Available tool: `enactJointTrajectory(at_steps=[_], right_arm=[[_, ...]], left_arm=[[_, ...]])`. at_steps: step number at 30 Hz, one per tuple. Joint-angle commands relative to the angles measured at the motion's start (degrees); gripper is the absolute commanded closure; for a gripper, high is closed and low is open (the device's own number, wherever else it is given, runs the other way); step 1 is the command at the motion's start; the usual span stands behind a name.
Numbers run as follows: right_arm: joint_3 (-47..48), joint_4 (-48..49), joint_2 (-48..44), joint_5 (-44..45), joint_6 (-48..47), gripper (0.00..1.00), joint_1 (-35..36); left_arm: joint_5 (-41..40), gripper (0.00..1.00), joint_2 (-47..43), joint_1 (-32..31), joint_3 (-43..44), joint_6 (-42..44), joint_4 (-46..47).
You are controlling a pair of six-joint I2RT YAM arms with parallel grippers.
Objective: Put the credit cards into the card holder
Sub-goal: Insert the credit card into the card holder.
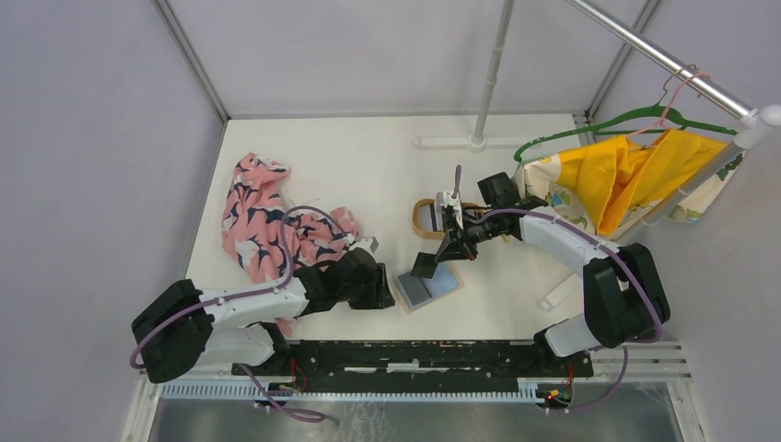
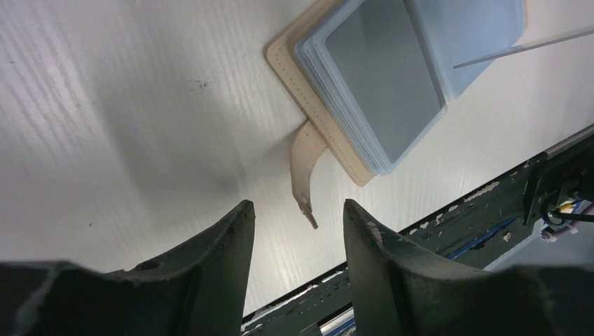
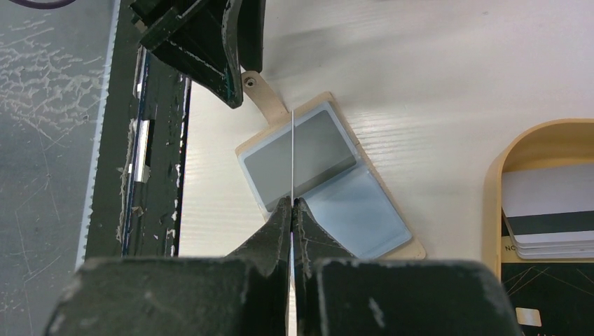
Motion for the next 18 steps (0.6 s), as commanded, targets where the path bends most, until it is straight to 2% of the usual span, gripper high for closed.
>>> enactJointTrajectory(at_steps=[1,6,7,10,11,18], right_arm=[[0.71,1.5,-0.38,-0.46,0.69,1.0,-0.06],[0.7,1.41,-0.39,-0.5,0.69,1.0,-0.06],[0.7,1.37,-0.39,-0.56,0.68,1.0,-0.05],[0.7,1.12,-0.03,-0.65,0.69,1.0,-0.05],[0.7,1.06,0.09,-0.63,0.69,1.0,-0.02],[-1.38,5.17,0.4,-3.7,5.64,1.0,-0.01]], left_arm=[[-3.44,0.48,4.1,-1.65,4.99,-1.64,-0.4],[-5.54,0.61,7.8,-1.7,8.07,0.4,-1.83],[-5.82,0.66,8.71,-1.71,8.8,0.94,-2.34],[-6.82,0.91,10.65,-1.72,10.64,3.06,-4.2],[-7.73,0.97,10.99,-1.67,11.24,3.89,-5.31],[-19.24,0.98,12.64,-0.72,16.41,10.45,-16.62]])
